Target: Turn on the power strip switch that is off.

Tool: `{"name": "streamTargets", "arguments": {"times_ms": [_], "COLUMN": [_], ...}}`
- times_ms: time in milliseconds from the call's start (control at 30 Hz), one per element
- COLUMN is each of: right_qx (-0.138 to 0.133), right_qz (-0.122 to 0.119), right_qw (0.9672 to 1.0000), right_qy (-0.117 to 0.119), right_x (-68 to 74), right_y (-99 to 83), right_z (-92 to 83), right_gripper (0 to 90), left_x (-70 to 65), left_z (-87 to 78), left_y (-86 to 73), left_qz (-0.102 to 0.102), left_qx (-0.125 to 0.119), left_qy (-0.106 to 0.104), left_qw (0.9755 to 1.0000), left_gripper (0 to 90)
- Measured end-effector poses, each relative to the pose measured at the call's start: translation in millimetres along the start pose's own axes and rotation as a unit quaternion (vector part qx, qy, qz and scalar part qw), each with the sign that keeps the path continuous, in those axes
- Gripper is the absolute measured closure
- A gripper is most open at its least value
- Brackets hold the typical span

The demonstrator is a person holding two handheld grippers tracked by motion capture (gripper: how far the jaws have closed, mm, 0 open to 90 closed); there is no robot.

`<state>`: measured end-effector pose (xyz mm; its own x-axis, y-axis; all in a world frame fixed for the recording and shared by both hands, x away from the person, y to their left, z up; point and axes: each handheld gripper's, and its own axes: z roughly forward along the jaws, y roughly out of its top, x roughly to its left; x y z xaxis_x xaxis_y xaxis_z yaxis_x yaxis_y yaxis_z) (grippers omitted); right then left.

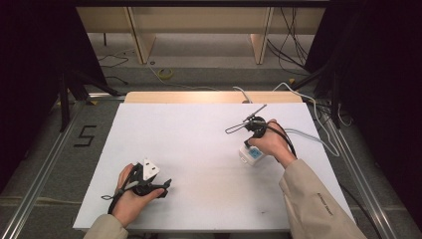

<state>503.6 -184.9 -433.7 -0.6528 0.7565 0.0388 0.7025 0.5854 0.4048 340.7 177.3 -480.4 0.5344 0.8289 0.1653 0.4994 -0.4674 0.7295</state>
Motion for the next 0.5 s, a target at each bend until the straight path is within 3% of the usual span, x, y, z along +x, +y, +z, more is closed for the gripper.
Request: {"name": "streamTargets", "arguments": {"times_ms": [500], "right_qx": [0.003], "right_qz": [0.002], "right_qw": [1.0], "right_qy": [-0.007], "right_x": [1.5], "right_y": [0.6], "right_z": [0.9], "right_gripper": [90.0], "left_x": [-0.9], "left_z": [0.8], "left_y": [0.6], "left_qz": [0.003], "left_qx": [0.002], "left_qy": [-0.001], "left_qw": [1.0], "left_gripper": [17.2]}}
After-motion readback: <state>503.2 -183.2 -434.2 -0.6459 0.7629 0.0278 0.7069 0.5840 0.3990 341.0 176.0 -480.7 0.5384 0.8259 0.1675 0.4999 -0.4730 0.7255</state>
